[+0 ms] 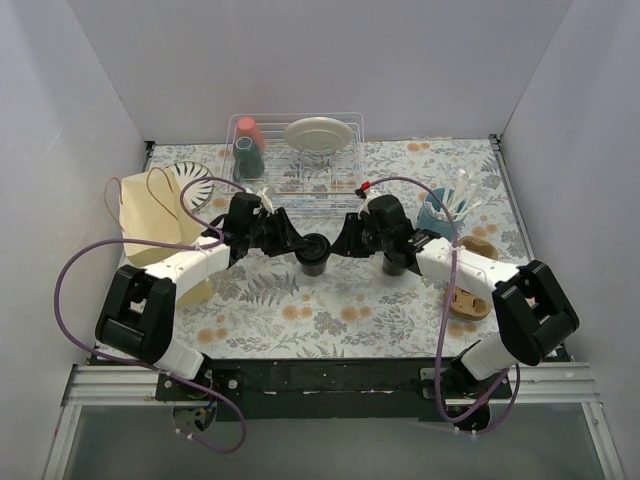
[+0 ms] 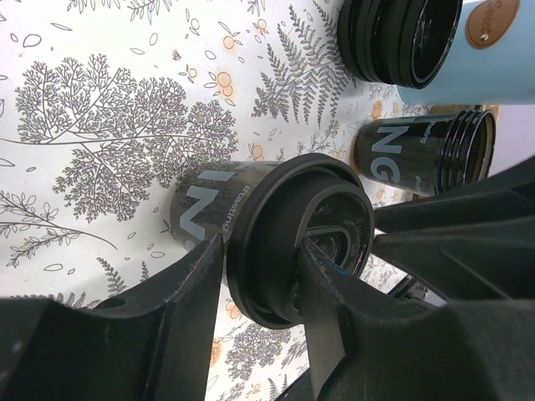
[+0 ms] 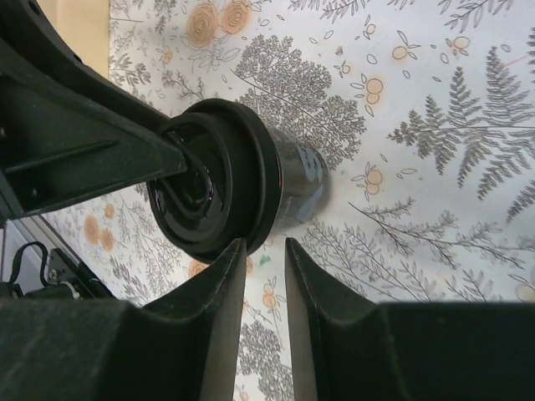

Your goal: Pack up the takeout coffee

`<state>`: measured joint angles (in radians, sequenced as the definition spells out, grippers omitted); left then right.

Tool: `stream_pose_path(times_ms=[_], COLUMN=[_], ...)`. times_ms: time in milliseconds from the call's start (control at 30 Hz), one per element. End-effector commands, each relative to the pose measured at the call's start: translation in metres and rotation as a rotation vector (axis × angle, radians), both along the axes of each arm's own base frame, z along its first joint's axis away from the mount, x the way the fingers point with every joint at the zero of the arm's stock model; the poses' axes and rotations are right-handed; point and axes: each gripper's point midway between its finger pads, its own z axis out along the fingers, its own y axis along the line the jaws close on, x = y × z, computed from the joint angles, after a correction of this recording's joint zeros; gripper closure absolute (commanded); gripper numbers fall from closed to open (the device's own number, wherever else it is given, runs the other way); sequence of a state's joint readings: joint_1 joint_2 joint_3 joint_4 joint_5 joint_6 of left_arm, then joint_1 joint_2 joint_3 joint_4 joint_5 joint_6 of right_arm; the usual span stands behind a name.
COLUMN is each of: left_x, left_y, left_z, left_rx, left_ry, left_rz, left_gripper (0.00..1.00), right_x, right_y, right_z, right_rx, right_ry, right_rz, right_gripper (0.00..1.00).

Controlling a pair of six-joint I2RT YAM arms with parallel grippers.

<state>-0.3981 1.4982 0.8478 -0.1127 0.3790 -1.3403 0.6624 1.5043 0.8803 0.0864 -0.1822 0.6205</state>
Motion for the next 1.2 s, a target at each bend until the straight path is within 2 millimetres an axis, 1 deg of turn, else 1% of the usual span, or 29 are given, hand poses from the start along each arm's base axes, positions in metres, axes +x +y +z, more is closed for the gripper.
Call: stream_pose_path(times_ms=[0, 67, 167, 200, 233, 300, 400, 433, 467, 500, 533, 700, 800, 867, 933, 967, 1000, 1033, 1067, 1133, 1167], left_x=[-0.038, -0.037, -0.036, -0.035, -0.035, -0.034, -0.035, -0.035, -0.035, -0.034, -0.034, -0.034, -0.035, -0.036, -0.037, -0.038, -0.04, -0.041, -0.044, -0.05, -0.053], left_y=[0.046, 0.043, 0.04, 0.04, 0.04, 0.041, 0.041, 0.041, 0.04, 0.04, 0.04, 0.039, 0.039, 0.04, 0.039, 0.039, 0.038, 0.038, 0.038, 0.038, 0.038], left_z=[-0.078, -0.076, -0.073, -0.073, -0.073, -0.075, -0.078, -0.078, -0.079, -0.079, -0.08, -0.083, -0.085, -0.087, -0.088, -0.09, -0.092, -0.093, -0.096, -0.101, -0.104], left_rx=[0.281, 0.275, 0.259, 0.257, 0.256, 0.26, 0.264, 0.265, 0.264, 0.264, 0.264, 0.275, 0.277, 0.281, 0.282, 0.284, 0.287, 0.285, 0.288, 0.289, 0.284], left_ry=[0.213, 0.204, 0.186, 0.18, 0.179, 0.183, 0.193, 0.192, 0.192, 0.193, 0.196, 0.199, 0.202, 0.205, 0.209, 0.213, 0.218, 0.228, 0.239, 0.262, 0.276], left_rz=[0.008, -0.015, -0.028, -0.027, -0.027, -0.024, -0.025, -0.027, -0.026, -0.025, -0.027, -0.026, -0.03, -0.026, -0.021, -0.02, -0.019, -0.011, -0.013, -0.004, 0.001], left_gripper=[0.62, 0.62, 0.62, 0.62, 0.62, 0.62, 0.62, 0.62, 0.62, 0.62, 0.62, 0.62, 0.62, 0.62, 0.62, 0.62, 0.63, 0.63, 0.63, 0.64, 0.64], right_x=[0.006, 0.016, 0.024, 0.023, 0.025, 0.022, 0.02, 0.024, 0.023, 0.024, 0.026, 0.03, 0.033, 0.031, 0.028, 0.021, 0.016, 0.015, 0.004, 0.001, -0.002], right_y=[-0.015, -0.02, -0.019, -0.016, -0.013, -0.005, 0.001, 0.005, 0.007, 0.009, 0.011, 0.015, 0.014, 0.011, 0.009, 0.007, 0.007, 0.01, 0.005, 0.006, 0.004], right_z=[0.033, 0.04, 0.041, 0.042, 0.039, 0.041, 0.035, 0.036, 0.036, 0.037, 0.033, 0.031, 0.022, 0.009, 0.002, -0.009, -0.014, -0.012, -0.026, -0.024, -0.028], right_rx=[-0.071, -0.068, -0.051, -0.034, -0.031, -0.002, 0.019, 0.034, 0.042, 0.048, 0.047, 0.055, 0.039, 0.013, 0.016, 0.015, 0.025, 0.055, 0.055, 0.11, 0.119], right_ry=[-0.06, -0.08, -0.095, -0.095, -0.092, -0.081, -0.072, -0.085, -0.082, -0.086, -0.08, -0.068, -0.042, -0.007, 0.018, 0.045, 0.059, 0.057, 0.098, 0.09, 0.096], right_rz=[0.012, 0.005, 0.032, 0.054, 0.064, 0.112, 0.145, 0.148, 0.161, 0.168, 0.17, 0.167, 0.145, 0.13, 0.117, 0.118, 0.121, 0.115, 0.109, 0.086, 0.078], right_gripper=[0.65, 0.64, 0.63, 0.63, 0.63, 0.62, 0.61, 0.62, 0.61, 0.61, 0.61, 0.61, 0.62, 0.63, 0.66, 0.67, 0.67, 0.69, 0.7, 0.72, 0.73])
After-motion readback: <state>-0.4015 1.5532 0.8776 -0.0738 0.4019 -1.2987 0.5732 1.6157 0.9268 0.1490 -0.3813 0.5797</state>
